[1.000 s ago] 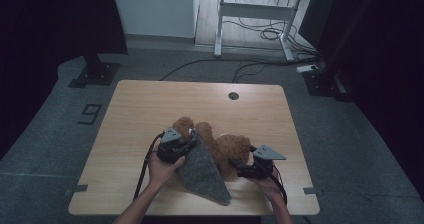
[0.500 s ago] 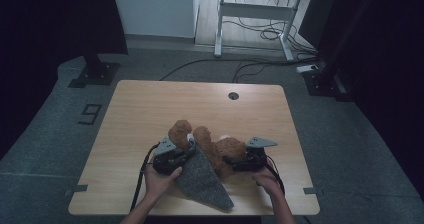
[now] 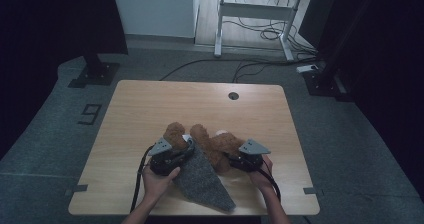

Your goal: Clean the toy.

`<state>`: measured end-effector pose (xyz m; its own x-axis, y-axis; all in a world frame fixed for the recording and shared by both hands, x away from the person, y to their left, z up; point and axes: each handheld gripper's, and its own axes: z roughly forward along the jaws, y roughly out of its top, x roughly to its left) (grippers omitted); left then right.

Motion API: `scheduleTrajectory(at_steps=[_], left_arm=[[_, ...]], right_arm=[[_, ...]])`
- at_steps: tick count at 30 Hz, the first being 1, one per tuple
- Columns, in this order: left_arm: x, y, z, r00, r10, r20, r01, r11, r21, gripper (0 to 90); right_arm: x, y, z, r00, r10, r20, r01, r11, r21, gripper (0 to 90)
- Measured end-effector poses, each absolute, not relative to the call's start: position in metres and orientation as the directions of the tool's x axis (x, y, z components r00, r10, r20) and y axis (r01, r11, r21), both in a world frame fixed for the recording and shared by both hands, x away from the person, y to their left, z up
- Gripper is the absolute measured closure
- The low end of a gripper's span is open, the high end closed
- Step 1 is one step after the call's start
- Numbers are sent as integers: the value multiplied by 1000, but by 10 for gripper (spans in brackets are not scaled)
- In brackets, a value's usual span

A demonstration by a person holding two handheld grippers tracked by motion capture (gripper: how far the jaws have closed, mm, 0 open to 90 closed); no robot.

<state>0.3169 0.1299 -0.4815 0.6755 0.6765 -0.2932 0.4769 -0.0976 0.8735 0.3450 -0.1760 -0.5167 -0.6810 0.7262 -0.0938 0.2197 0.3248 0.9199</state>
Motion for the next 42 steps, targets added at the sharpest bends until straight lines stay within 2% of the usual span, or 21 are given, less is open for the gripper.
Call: scheduleTrajectory(at_steps=[6,11,15,16,18,21,23,28,33,37,42], left_arm=[[321,100,-437,726,644,-241,412,-127,902,850],[330,46,-409,779,605,-168,352,-200,914,849],[354,1,-422,762,641,-93,380,-326,865,846],[361,-5,-431,755,648,-103,414,-348,841,846],[370,-9,-449,742,668,-60,430,-405,807,845],[373,5,-459,726,683,-72,438,-379,815,847],[371,17,-458,716,696,-49,434,-389,812,850],[368,53,-454,706,703,-86,445,-346,826,853],[365,89,-443,663,745,-79,429,-291,856,851],[374,122,-454,601,795,-87,489,-279,827,850],[378,151,-471,573,803,-162,539,-221,813,850]], right_arm=[[341,-183,-524,-673,739,-36,245,268,932,429],[339,-181,-525,-664,747,-28,245,253,936,427],[334,-182,-527,-669,742,-47,224,261,939,424],[333,-182,-527,-667,743,-51,220,262,939,425],[332,-183,-529,-662,748,-48,219,255,942,424],[333,-185,-532,-657,753,-40,233,254,939,422],[334,-185,-532,-656,754,-36,236,250,939,422],[332,-184,-532,-653,756,-39,227,244,943,422],[331,-184,-532,-656,754,-39,222,242,944,422],[333,-185,-534,-654,756,-26,230,232,945,422],[333,-185,-533,-656,754,-34,224,237,945,422]])
